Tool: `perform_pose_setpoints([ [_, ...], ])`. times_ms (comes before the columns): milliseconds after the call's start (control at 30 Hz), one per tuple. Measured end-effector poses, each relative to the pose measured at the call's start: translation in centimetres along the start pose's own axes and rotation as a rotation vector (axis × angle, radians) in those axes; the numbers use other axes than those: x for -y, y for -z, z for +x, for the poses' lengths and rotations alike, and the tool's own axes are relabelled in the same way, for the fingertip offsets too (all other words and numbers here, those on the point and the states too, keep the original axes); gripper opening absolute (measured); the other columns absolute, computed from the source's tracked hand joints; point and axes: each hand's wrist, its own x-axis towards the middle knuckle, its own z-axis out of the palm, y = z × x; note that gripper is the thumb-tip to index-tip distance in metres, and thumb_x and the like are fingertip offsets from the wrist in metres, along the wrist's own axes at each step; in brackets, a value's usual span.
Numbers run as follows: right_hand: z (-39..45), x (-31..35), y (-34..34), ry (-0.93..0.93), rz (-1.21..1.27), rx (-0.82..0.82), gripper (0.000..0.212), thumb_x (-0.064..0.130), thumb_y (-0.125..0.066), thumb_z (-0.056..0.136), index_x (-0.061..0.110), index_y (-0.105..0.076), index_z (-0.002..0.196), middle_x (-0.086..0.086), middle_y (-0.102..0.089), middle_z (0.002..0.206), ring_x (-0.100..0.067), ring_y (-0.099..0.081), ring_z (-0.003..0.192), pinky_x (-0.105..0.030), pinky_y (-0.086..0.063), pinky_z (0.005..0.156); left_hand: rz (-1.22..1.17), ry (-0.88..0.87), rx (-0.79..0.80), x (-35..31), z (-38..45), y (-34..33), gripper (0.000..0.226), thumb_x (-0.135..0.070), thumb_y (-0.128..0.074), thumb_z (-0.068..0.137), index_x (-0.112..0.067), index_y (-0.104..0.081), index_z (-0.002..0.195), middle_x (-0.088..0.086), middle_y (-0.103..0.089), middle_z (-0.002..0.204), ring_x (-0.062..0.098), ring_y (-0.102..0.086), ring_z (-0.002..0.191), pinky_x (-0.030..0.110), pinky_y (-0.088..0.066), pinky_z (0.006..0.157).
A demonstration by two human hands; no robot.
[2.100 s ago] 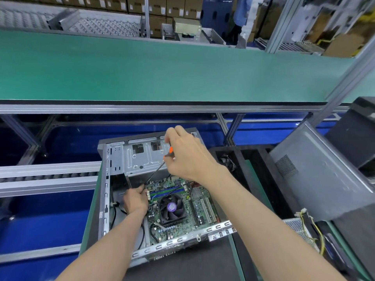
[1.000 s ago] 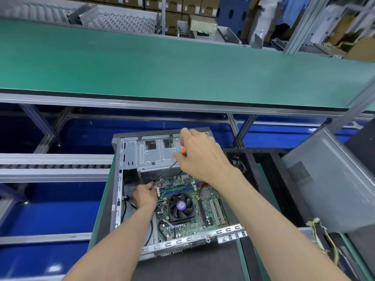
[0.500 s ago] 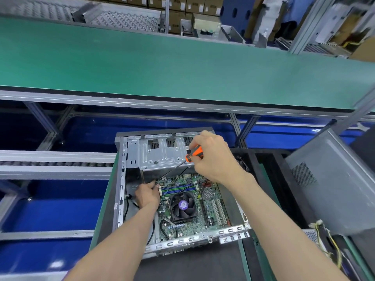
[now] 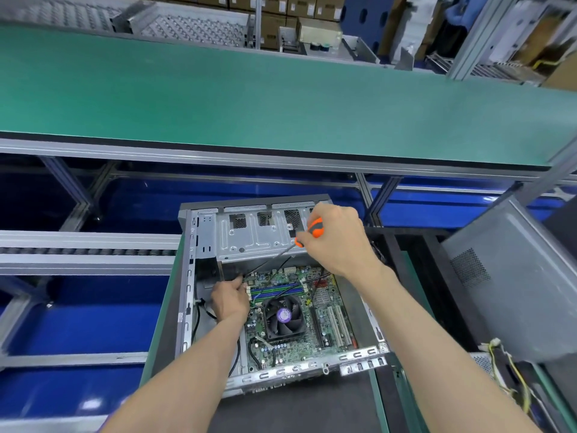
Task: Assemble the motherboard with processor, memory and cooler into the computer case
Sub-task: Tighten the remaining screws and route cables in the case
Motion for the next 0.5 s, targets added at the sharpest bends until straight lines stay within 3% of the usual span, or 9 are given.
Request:
perform_pose_setpoints([
  [67,-0.3,-0.7,0.8,0.018,0.054,0.077,0.010,0.018,-0.074,0.082,0.016,-0.068,0.089,0.002,-0.070,0.085,-0.016,-0.065,0.079,-0.041,-0.057,0.079,0.004,-0.002,-0.004,-0.1,-0.1,0.0,0.028,-0.013,-0.062,0.097,-0.013,-0.068,0.124,0.016,-0.067,0.125,0.027,-0.067,0.092,0.029,-0.049,0.088],
  [167,-0.9,-0.2,0.8,0.095,0.076,0.064,0.013,0.012,-0.074,0.082,0.016,-0.067,0.093,0.004,-0.067,0.087,-0.011,-0.063,0.075,-0.037,-0.056,0.077,0.010,-0.004,-0.009,-0.1,-0.1,0.0,0.028,-0.013,-0.062,0.097,-0.014,-0.069,0.123,0.015,-0.068,0.123,0.011,-0.051,0.066,0.022,-0.044,0.075],
  [267,-0.5,1.7,-0.1,0.243,0.025,0.036,0.017,0.012,-0.073,0.083,0.013,-0.063,0.096,-0.001,-0.066,0.094,-0.018,-0.060,0.079,-0.033,-0.048,0.073,0.016,0.006,0.018,-0.1,-0.1,0.0,0.029,-0.014,-0.062,0.096,-0.015,-0.068,0.124,0.014,-0.068,0.123,0.013,-0.054,0.072,0.023,-0.044,0.074],
  [333,-0.1,2.9,-0.5,0.287,-0.033,0.025,0.018,0.015,-0.069,0.085,0.012,-0.057,0.098,-0.003,-0.064,0.092,-0.026,-0.059,0.082,-0.034,-0.042,0.069,0.004,0.030,0.029,-0.2,0.0,0.1,0.031,-0.015,-0.062,0.094,-0.018,-0.068,0.125,0.011,-0.071,0.118,0.013,-0.060,0.069,0.022,-0.046,0.067],
  [433,0.1,3.3,-0.8,0.241,-0.096,0.006,0.022,0.027,-0.064,0.093,0.011,-0.049,0.097,-0.007,-0.061,0.080,-0.032,-0.056,0.077,-0.037,-0.046,0.064,-0.030,0.065,0.006,-0.4,0.2,0.0,0.034,-0.016,-0.060,0.089,-0.022,-0.071,0.120,0.004,-0.075,0.108,0.000,-0.048,0.051,0.011,-0.029,0.042],
  [500,-0.2,2.9,-0.6,0.195,-0.144,-0.018,0.029,0.036,-0.061,0.095,0.013,-0.045,0.093,-0.007,-0.057,0.077,-0.032,-0.054,0.077,-0.035,-0.041,0.059,-0.035,0.088,-0.007,-0.5,0.3,0.1,0.028,-0.026,-0.063,0.089,-0.025,-0.074,0.115,0.001,-0.077,0.101,-0.002,-0.047,0.051,0.012,-0.027,0.041],
])
